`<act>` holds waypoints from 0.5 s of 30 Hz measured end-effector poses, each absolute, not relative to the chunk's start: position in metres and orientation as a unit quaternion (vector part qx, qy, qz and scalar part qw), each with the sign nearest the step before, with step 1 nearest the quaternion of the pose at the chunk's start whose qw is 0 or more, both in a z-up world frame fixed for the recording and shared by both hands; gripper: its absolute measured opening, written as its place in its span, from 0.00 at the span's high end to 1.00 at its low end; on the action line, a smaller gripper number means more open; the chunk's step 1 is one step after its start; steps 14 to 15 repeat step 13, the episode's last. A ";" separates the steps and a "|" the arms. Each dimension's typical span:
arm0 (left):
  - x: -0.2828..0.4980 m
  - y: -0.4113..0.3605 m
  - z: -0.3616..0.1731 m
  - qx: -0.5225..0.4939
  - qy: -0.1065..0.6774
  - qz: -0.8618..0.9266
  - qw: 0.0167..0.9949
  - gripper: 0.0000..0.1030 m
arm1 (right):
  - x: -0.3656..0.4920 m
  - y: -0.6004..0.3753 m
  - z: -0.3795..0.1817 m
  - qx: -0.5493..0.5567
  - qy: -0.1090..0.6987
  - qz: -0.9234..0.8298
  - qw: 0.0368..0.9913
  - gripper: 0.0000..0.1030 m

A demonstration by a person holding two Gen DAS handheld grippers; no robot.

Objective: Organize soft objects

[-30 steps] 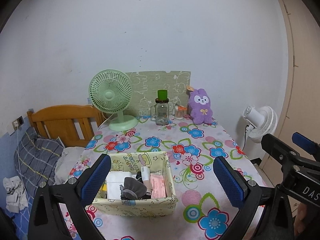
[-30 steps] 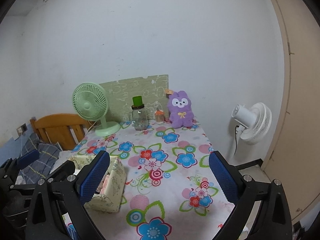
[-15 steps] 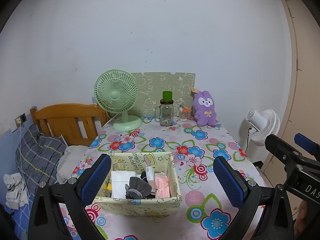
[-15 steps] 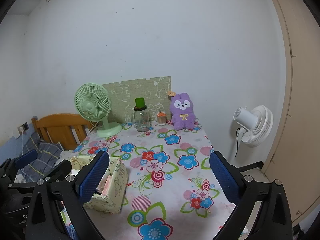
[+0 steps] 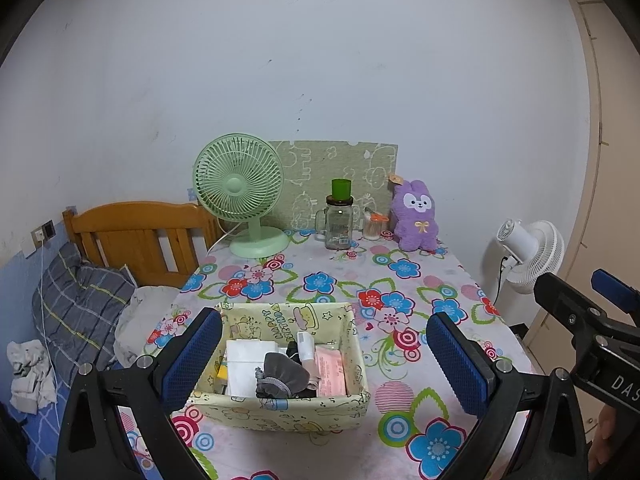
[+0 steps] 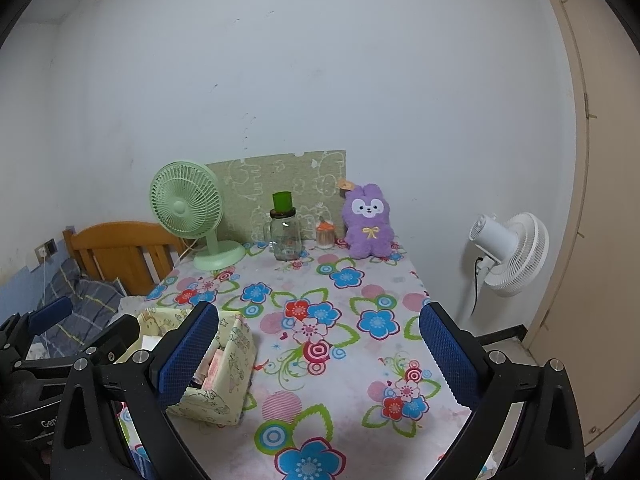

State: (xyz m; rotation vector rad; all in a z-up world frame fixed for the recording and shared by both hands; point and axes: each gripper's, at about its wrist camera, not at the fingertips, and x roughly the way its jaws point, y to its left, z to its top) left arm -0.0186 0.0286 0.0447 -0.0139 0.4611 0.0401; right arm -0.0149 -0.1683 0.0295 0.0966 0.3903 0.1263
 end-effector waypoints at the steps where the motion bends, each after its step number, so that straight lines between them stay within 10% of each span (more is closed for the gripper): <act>1: -0.018 0.028 0.044 -0.004 0.229 0.019 0.973 0.00 | -0.015 -0.168 0.029 0.048 0.194 0.063 0.978 0.01; 15: -0.017 0.029 0.044 -0.004 0.230 0.019 0.973 0.00 | -0.012 -0.168 0.029 0.051 0.196 0.062 0.977 0.01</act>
